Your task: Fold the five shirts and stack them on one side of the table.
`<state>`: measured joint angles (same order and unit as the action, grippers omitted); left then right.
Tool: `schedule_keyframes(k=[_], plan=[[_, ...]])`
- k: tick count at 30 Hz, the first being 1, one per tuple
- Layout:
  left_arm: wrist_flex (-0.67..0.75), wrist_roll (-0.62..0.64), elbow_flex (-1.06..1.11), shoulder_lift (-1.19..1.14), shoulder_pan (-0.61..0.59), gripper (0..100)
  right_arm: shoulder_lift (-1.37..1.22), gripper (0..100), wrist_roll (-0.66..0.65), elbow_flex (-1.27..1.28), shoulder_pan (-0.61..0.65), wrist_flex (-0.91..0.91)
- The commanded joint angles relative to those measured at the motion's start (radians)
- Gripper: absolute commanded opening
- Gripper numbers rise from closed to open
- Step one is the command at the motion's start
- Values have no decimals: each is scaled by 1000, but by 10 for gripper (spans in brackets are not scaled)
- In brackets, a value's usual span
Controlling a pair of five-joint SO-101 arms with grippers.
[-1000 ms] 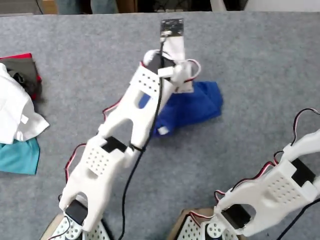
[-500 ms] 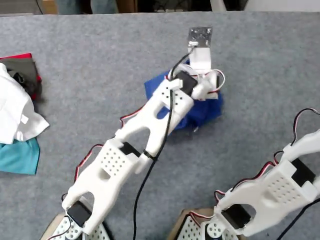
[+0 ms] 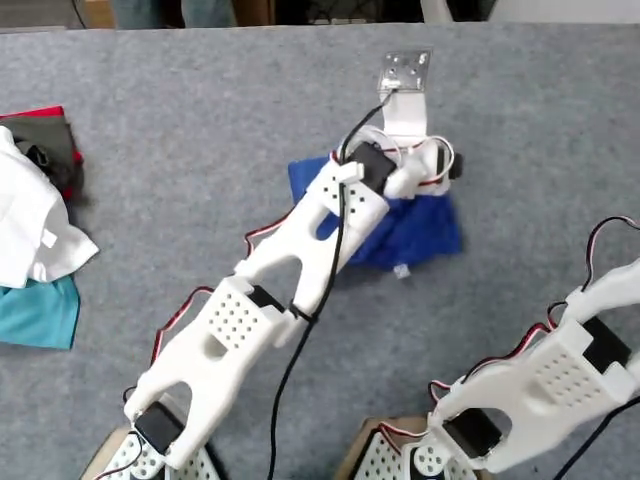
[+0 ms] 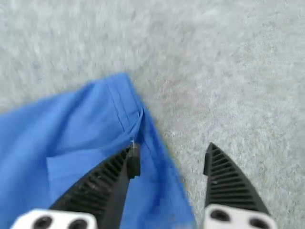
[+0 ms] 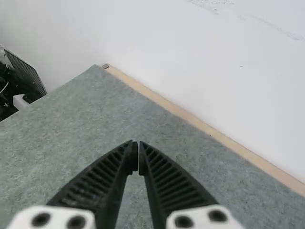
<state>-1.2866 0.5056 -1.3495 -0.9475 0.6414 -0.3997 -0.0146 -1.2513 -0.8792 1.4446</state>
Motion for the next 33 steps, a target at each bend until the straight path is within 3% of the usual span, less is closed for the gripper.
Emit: schedule_keyframes(k=[1, 5, 9, 12, 14, 19, 22, 28, 33], plan=[[-130, -69, -254, 21, -88, 162, 47, 17, -32, -30, 80, 26], [-267, -94, -308, 29, -277, 34, 45, 16, -115, -28, 265, 91], [-417, -97, -254, -11, -484, 27, -24, 17, -290, 74, 563, 130], [-420, -91, -194, -118, -638, 29, -119, 15, -534, 208, 764, 130], [-420, -89, -170, -207, -710, 29, -180, 15, -594, 266, 856, 132], [-293, -94, -228, -433, -779, 29, -344, 15, -601, 289, 1005, 115], [-324, -97, -323, -450, -796, 29, -433, 15, -606, 289, 1079, 115], [-296, -155, -315, -448, -794, 29, -547, 15, -606, 211, 1089, 137], [-292, -155, -317, -446, -794, 29, -588, 15, -601, 159, 1069, 270]])
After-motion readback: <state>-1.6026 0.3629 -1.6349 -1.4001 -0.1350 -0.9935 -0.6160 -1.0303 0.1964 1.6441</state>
